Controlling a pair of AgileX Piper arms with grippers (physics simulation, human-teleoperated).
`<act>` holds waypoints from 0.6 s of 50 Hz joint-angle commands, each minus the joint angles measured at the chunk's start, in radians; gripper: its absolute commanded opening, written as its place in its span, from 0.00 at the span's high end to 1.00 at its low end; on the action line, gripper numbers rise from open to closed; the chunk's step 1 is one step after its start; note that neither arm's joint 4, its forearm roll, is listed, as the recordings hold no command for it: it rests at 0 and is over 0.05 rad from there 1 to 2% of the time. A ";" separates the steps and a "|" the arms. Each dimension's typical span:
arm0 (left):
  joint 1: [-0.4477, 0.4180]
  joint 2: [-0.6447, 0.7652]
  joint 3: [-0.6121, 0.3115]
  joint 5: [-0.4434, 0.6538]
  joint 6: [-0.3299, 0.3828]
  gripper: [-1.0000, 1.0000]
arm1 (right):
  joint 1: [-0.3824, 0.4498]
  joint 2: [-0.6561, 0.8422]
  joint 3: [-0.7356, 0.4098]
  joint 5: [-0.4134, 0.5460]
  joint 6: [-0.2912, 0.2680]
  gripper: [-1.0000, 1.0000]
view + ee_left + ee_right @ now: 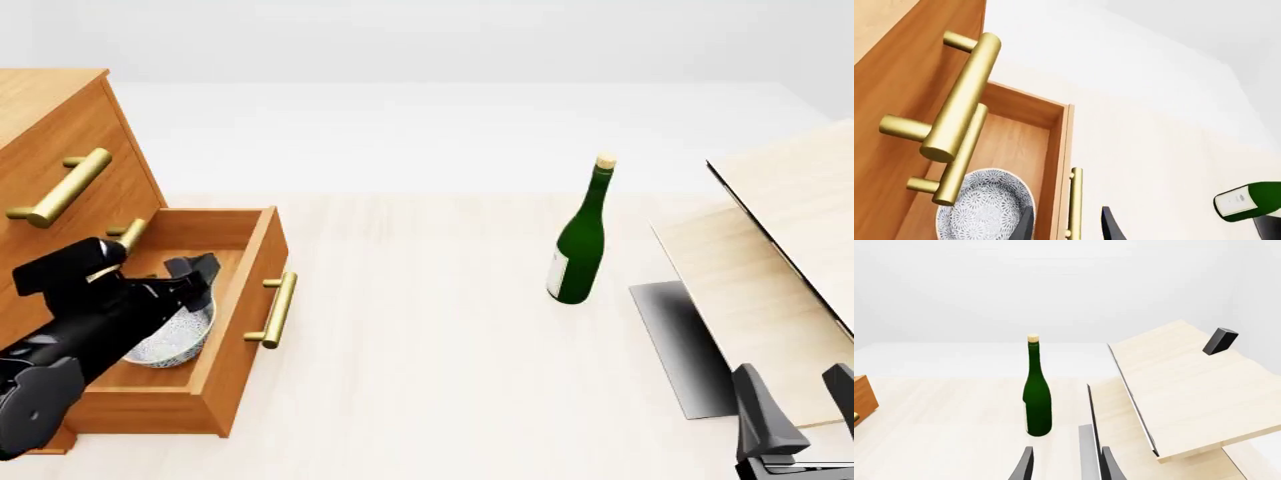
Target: Put the bowl in the bottom drawer of the cabinet.
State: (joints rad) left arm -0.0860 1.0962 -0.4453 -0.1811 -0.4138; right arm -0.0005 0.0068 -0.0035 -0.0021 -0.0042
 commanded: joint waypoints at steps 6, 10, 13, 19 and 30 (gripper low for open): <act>-0.054 -0.049 -0.048 0.029 0.004 0.00 | 0.000 0.000 0.000 0.000 0.000 0.00; -0.067 -0.033 -0.065 0.027 0.005 0.00 | 0.000 0.000 0.000 0.000 0.000 0.00; -0.079 -0.024 -0.068 0.011 0.000 0.00 | 0.000 0.000 0.000 0.000 0.000 0.00; -0.094 -0.033 -0.073 0.013 0.004 0.00 | 0.000 0.000 0.000 0.000 0.000 0.00; -0.119 -0.092 -0.045 0.003 -0.002 0.00 | 0.000 0.000 0.000 0.000 0.000 0.00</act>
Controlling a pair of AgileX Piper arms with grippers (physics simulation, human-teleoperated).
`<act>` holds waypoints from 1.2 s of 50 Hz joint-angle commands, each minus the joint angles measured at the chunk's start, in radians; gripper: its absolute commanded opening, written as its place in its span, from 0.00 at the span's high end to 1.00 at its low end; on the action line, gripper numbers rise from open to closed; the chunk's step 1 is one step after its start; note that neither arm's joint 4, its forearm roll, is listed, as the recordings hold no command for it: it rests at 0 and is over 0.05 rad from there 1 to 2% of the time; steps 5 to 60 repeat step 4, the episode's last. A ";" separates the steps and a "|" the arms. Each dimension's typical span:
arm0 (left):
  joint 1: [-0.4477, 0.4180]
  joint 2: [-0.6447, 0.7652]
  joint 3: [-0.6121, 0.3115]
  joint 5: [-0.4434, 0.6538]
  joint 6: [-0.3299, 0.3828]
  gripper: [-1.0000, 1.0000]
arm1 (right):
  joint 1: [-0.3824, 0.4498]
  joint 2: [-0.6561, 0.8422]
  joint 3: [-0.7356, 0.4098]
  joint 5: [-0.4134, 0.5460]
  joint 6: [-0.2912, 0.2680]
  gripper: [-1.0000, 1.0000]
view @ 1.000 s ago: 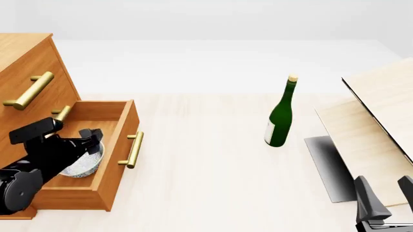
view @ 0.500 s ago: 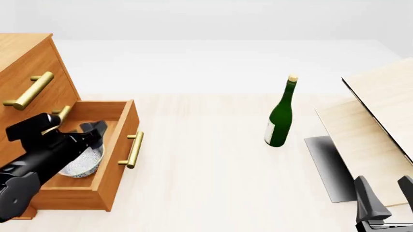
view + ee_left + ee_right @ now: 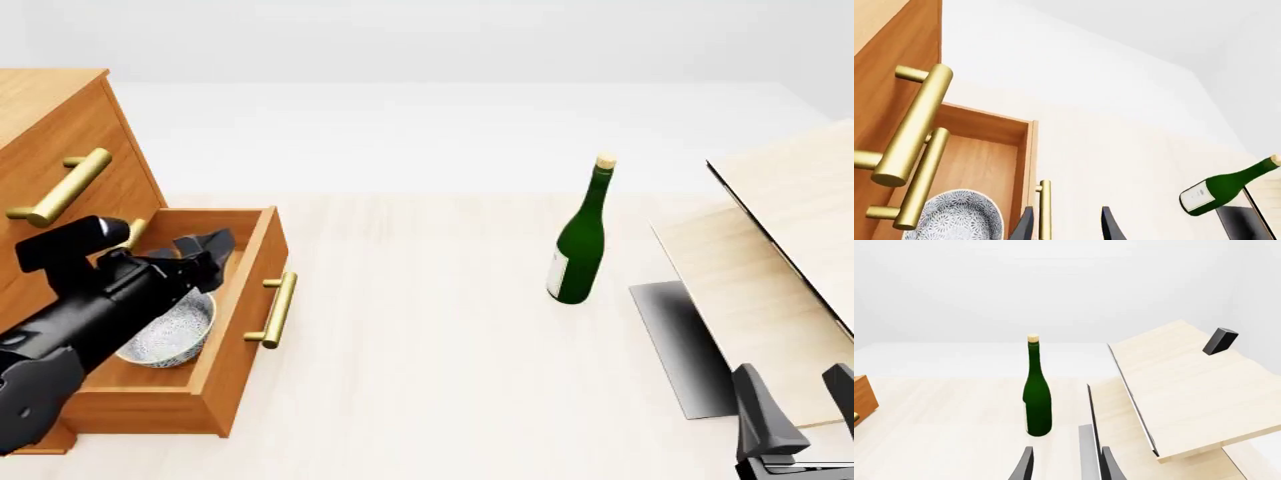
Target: Put the bowl in the bottom drawer of the cabinet.
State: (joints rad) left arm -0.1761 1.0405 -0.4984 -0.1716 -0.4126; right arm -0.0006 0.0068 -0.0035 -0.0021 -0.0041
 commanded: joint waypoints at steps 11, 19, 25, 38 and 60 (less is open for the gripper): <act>-0.071 -0.042 -0.002 -0.031 0.003 0.00 | 0.000 0.000 0.000 0.000 0.000 0.00; -0.071 -0.042 -0.002 -0.031 0.003 0.00 | 0.000 0.000 0.000 0.000 0.000 0.00; -0.071 -0.042 -0.002 -0.031 0.003 0.00 | 0.000 0.000 0.000 0.000 0.000 0.00; -0.071 -0.042 -0.002 -0.031 0.003 0.00 | 0.000 0.000 0.000 0.000 0.000 0.00; -0.071 -0.042 -0.002 -0.031 0.003 0.00 | 0.000 0.000 0.000 0.000 0.000 0.00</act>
